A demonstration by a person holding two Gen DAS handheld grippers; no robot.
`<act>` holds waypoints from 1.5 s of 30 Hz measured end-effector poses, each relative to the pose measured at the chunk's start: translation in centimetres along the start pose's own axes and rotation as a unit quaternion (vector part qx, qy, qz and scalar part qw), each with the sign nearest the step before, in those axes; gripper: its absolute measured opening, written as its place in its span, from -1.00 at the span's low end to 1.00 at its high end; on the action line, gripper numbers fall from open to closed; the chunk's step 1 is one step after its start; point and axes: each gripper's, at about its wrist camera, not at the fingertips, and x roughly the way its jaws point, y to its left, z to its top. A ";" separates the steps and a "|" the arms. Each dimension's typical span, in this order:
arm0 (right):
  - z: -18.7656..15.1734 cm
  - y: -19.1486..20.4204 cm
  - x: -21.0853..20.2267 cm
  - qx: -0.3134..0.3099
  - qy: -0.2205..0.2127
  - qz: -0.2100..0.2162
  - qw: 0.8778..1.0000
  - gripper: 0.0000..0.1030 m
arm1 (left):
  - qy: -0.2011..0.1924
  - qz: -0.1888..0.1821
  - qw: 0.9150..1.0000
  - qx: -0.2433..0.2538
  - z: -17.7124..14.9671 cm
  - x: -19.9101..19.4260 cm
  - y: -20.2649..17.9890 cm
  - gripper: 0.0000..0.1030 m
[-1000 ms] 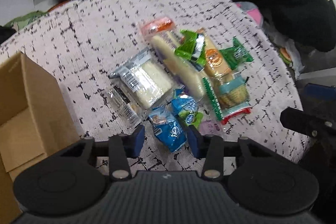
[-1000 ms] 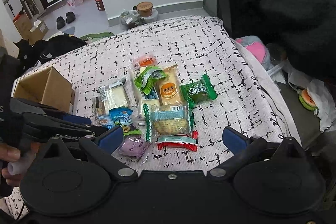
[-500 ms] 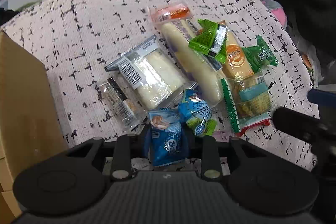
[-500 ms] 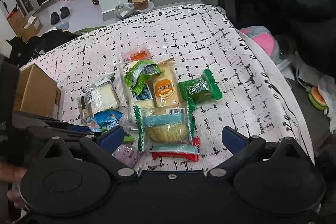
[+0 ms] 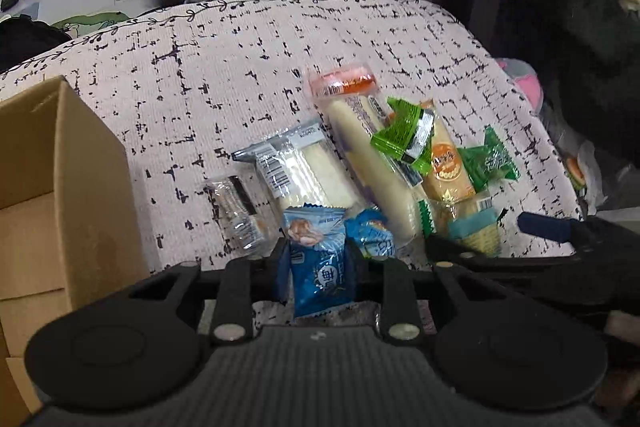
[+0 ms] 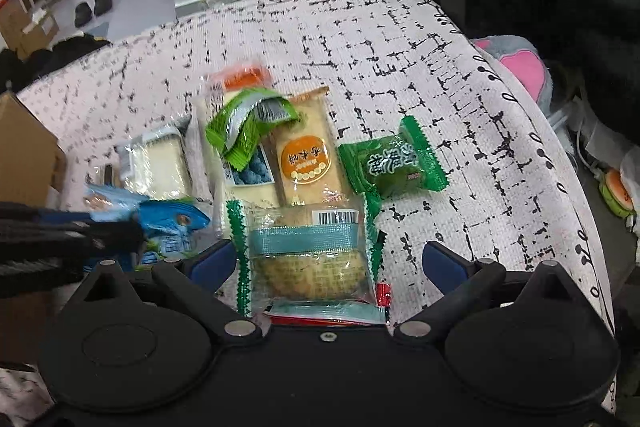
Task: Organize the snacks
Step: 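Grasp the teal-labelled bread packet with the right tool while the left lifts the blue packet, then carry both packets over the cardboard box and open both tools to drop them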
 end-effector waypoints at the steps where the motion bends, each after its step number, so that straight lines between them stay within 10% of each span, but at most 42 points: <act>1: -0.1 0.3 0.2 -0.011 0.006 0.001 1.000 0.59 | -0.001 -0.001 1.000 -0.003 -0.1 -0.1 0.1 -0.49; 3: -0.4 0.6 0.5 -0.021 0.025 0.000 0.999 0.17 | -0.001 -0.009 1.000 -0.011 -0.2 -0.2 0.4 -0.49; 7: -0.8 0.5 -0.7 -0.027 0.021 0.001 0.999 0.02 | -0.008 -0.010 1.000 -0.017 -0.4 -0.8 0.8 -0.49; 26: 1.8 3.1 -9.4 0.000 -0.088 0.056 0.995 0.01 | -0.127 0.007 0.991 -0.029 1.3 -9.3 2.9 -0.49; 45: 2.7 9.6 -10.7 -0.043 -0.133 0.148 0.979 0.01 | -0.165 0.082 0.978 -0.097 -0.6 -14.7 11.0 -0.48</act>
